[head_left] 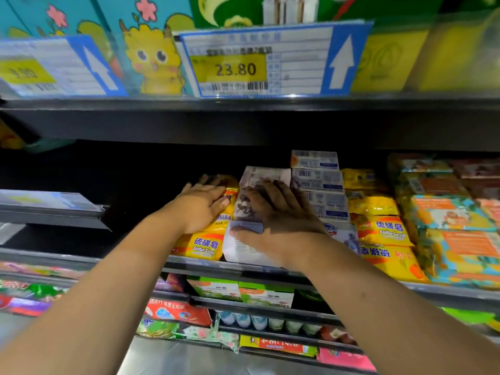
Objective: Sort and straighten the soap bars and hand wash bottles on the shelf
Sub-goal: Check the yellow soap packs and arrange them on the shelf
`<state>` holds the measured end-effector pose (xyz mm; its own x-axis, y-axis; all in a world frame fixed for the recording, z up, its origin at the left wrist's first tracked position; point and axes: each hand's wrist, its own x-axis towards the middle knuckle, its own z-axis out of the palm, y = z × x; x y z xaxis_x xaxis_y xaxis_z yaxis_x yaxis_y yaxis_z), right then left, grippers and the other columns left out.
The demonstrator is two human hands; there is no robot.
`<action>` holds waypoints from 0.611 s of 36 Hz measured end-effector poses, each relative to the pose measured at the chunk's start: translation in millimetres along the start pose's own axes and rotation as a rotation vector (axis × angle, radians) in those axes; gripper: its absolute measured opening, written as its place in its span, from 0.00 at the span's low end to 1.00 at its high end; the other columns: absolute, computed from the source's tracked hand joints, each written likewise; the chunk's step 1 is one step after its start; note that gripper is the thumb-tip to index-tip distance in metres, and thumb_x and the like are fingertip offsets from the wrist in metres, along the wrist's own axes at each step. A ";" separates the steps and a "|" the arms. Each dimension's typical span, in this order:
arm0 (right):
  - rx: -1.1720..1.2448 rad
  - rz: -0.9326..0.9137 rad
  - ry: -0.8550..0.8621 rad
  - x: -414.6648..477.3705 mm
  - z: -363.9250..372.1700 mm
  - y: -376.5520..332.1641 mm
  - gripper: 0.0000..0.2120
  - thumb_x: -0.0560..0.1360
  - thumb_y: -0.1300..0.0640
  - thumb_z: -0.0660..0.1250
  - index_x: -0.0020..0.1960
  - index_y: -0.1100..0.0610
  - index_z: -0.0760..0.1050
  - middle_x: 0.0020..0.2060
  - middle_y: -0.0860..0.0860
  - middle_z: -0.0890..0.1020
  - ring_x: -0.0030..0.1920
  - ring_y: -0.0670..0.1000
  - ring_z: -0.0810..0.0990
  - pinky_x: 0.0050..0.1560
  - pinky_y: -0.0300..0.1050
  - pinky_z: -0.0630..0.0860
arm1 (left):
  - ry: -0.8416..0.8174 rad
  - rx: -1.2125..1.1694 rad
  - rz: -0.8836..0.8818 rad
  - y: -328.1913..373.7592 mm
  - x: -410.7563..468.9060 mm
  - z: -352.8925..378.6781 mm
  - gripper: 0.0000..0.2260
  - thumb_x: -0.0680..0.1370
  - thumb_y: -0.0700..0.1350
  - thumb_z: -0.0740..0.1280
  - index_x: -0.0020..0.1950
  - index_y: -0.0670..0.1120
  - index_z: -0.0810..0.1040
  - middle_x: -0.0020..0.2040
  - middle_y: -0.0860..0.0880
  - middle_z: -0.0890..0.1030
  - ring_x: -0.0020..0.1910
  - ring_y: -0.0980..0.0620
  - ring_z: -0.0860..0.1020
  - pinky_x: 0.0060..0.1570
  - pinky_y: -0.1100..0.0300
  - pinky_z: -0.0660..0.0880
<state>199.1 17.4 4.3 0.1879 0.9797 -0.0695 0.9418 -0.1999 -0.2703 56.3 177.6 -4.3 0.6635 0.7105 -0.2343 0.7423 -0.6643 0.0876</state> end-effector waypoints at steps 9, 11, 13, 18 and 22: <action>-0.015 0.002 -0.024 -2.6 -5.1 -3.7 0.40 0.76 0.26 0.49 0.81 0.44 0.44 0.81 0.48 0.43 0.81 0.52 0.38 0.78 0.56 0.35 | 0.035 -0.235 0.085 -1.6 -43.9 -3.9 0.20 0.85 0.51 0.58 0.76 0.50 0.68 0.76 0.49 0.69 0.75 0.51 0.65 0.73 0.61 0.57; 0.032 0.006 -0.066 -2.8 -11.4 -3.6 0.41 0.77 0.27 0.50 0.82 0.47 0.45 0.82 0.48 0.43 0.81 0.52 0.39 0.78 0.58 0.37 | 0.150 -0.268 0.082 1.3 -52.3 -5.0 0.16 0.84 0.48 0.60 0.72 0.50 0.74 0.70 0.48 0.76 0.70 0.49 0.72 0.70 0.61 0.64; 0.138 0.032 -0.094 -6.2 -22.4 0.9 0.39 0.78 0.29 0.53 0.82 0.47 0.48 0.81 0.46 0.45 0.81 0.51 0.41 0.78 0.58 0.38 | 0.322 -0.298 0.102 11.3 -58.5 -5.7 0.15 0.83 0.47 0.60 0.68 0.48 0.78 0.64 0.47 0.79 0.65 0.47 0.76 0.66 0.60 0.67; 0.099 0.118 0.017 -25.3 -45.2 47.3 0.34 0.78 0.31 0.55 0.80 0.40 0.55 0.81 0.45 0.53 0.80 0.53 0.50 0.77 0.64 0.49 | 0.517 -0.408 0.203 62.7 -68.2 -16.9 0.19 0.78 0.50 0.58 0.62 0.43 0.77 0.55 0.42 0.80 0.55 0.42 0.78 0.56 0.57 0.71; -0.031 0.187 0.067 -47.4 -66.5 103.7 0.35 0.77 0.31 0.54 0.78 0.47 0.61 0.76 0.52 0.65 0.76 0.56 0.61 0.74 0.55 0.55 | 0.428 -0.235 0.235 116.0 -52.2 -16.4 0.24 0.79 0.58 0.55 0.66 0.46 0.76 0.58 0.47 0.81 0.58 0.45 0.77 0.58 0.54 0.72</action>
<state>306.5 -48.7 43.4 0.3773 0.9247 -0.0510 0.8968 -0.3785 -0.2291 109.3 67.2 34.0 0.7563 0.6130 0.2284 0.5379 -0.7814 0.3162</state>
